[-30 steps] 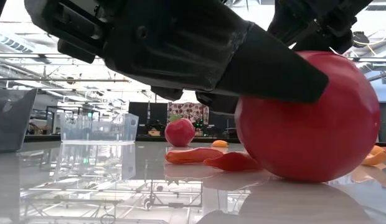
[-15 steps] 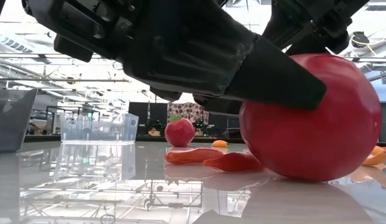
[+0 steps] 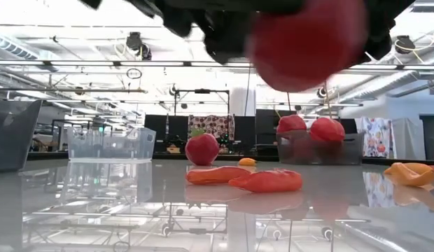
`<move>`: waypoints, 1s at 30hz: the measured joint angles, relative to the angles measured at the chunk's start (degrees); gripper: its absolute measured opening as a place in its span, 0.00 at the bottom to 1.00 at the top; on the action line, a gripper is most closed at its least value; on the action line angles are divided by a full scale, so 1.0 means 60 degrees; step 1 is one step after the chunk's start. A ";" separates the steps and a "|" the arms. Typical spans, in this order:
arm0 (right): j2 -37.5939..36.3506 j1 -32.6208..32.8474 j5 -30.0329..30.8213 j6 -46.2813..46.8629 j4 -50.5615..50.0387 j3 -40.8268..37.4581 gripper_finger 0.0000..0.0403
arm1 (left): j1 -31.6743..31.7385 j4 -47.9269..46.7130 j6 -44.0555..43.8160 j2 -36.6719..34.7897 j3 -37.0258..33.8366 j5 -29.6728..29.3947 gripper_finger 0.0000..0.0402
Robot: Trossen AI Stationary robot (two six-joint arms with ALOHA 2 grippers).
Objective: Sort produce into baskets
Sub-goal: Put the red tomato into the transparent bin
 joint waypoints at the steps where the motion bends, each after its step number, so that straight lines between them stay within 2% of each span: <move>1: 0.0000 0.0000 0.0002 -0.0007 0.0007 0.0000 0.87 | 0.0001 -0.0724 0.0063 -0.0358 0.0001 -0.0292 0.67; 7: 0.0000 0.0004 -0.0001 0.0270 0.0294 0.0000 0.87 | -0.0006 -0.4886 0.0059 -0.2460 0.0008 -0.2696 0.67; 13: 0.0000 0.0007 -0.0008 -0.0196 0.1053 0.0000 0.87 | 0.0085 -0.8870 -0.0521 -0.3908 0.0005 -0.4737 0.67; 16: -0.0004 0.0007 -0.0012 -0.0551 0.1431 0.0000 0.87 | 0.0604 -1.0279 -0.0655 -0.4602 -0.0190 -0.5248 0.67; 21: -0.0004 0.0007 -0.0023 -0.0643 0.1548 0.0000 0.87 | 0.2617 -1.0932 -0.0598 -0.6210 -0.1185 -0.5115 0.67; 26: -0.0004 0.0003 -0.0027 -0.0921 0.1540 0.0000 0.87 | 0.5646 -1.0904 -0.0448 -0.7843 -0.2542 -0.4399 0.67; 30: -0.0004 -0.0160 -0.0030 -0.1227 0.1523 0.0000 0.87 | 0.7849 -1.0093 -0.0388 -0.8423 -0.3168 -0.4196 0.67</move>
